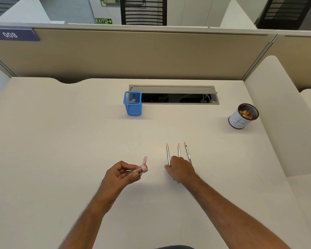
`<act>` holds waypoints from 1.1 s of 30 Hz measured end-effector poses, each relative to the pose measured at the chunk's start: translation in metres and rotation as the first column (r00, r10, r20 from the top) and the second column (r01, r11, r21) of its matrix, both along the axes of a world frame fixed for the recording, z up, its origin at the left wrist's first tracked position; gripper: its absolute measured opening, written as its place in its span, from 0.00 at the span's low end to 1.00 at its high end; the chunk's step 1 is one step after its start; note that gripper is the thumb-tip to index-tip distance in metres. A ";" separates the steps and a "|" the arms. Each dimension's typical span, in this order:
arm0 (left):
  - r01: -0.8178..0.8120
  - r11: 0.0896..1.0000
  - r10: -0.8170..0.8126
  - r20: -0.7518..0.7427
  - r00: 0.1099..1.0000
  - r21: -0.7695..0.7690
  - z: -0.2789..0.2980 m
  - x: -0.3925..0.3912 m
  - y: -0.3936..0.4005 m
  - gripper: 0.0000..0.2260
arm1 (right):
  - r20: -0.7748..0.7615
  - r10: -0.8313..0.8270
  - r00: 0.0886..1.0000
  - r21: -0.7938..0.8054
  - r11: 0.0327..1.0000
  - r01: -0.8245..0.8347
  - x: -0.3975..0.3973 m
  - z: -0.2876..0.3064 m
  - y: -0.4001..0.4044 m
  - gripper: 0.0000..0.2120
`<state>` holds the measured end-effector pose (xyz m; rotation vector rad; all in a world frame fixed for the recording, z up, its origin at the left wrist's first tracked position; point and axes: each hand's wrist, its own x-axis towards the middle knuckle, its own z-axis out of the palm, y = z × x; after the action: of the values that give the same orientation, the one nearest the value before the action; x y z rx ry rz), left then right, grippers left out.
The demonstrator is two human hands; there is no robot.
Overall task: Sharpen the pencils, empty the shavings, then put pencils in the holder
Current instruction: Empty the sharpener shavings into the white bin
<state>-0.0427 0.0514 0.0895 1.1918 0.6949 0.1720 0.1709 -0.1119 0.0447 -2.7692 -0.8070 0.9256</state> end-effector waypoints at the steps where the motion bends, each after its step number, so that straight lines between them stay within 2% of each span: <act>1: 0.001 1.000 -0.001 0.001 1.000 0.001 0.000 0.000 0.000 0.14 | -0.017 0.002 1.000 -0.003 1.000 -0.002 0.001 0.002 0.001 0.12; 5: -0.003 1.000 0.003 0.002 1.000 -0.003 0.000 0.001 -0.001 0.15 | -0.050 -0.005 0.999 0.007 1.000 0.005 0.001 0.013 0.000 0.12; 8: 0.006 1.000 -0.006 0.015 1.000 -0.014 0.001 0.002 -0.001 0.21 | -0.040 -0.003 0.999 0.032 0.999 0.004 -0.002 0.022 -0.001 0.14; 11: 0.023 1.000 -0.022 0.012 1.000 -0.017 0.000 0.002 -0.003 0.17 | -0.025 -0.002 1.000 0.119 0.993 0.005 -0.005 0.032 -0.004 0.15; 13: 0.030 0.999 -0.030 0.008 1.000 -0.021 -0.001 0.003 -0.006 0.16 | -0.125 -0.014 0.992 0.257 0.965 0.046 -0.009 0.040 -0.010 0.11; 15: 0.022 0.999 -0.022 -0.001 1.000 -0.033 -0.002 0.005 -0.010 0.15 | -0.293 0.007 0.956 0.403 0.907 0.118 -0.013 0.049 -0.018 0.04; 16: 0.019 0.999 -0.019 -0.008 1.000 -0.032 -0.002 0.007 -0.013 0.14 | -0.358 0.040 0.933 0.465 0.874 0.141 -0.015 0.054 -0.023 0.07; 18: 0.019 1.000 -0.020 -0.025 0.999 -0.023 -0.001 0.011 -0.017 0.13 | -0.403 0.126 0.906 0.558 0.819 0.135 -0.021 0.061 -0.031 0.21; 21: 0.026 1.000 -0.026 -0.036 0.999 -0.011 0.006 0.019 -0.023 0.13 | -0.346 0.209 0.915 0.657 0.750 0.077 -0.029 0.065 -0.043 0.37; 23: 0.032 0.999 -0.032 -0.042 0.999 0.002 0.011 0.023 -0.026 0.10 | -0.275 0.209 0.939 0.698 0.715 0.045 -0.032 0.066 -0.047 0.40; 25: 0.042 0.999 -0.041 -0.049 0.998 0.012 0.013 0.028 -0.031 0.07 | -0.240 0.174 0.955 0.731 0.680 0.060 -0.035 0.068 -0.050 0.37; 28: 0.043 0.999 -0.043 -0.047 0.998 0.009 0.018 0.032 -0.037 0.08 | -0.199 0.128 0.972 0.768 0.636 0.074 -0.037 0.073 -0.049 0.30; 33: 0.024 1.000 -0.024 -0.026 0.999 -0.012 0.030 0.034 -0.048 0.07 | -0.047 0.010 0.999 0.807 0.590 0.032 -0.037 0.085 -0.056 0.23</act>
<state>-0.0083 0.0029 0.1197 1.1923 0.7028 0.1322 0.1335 -0.1678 0.1300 -1.9168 -0.9024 0.4218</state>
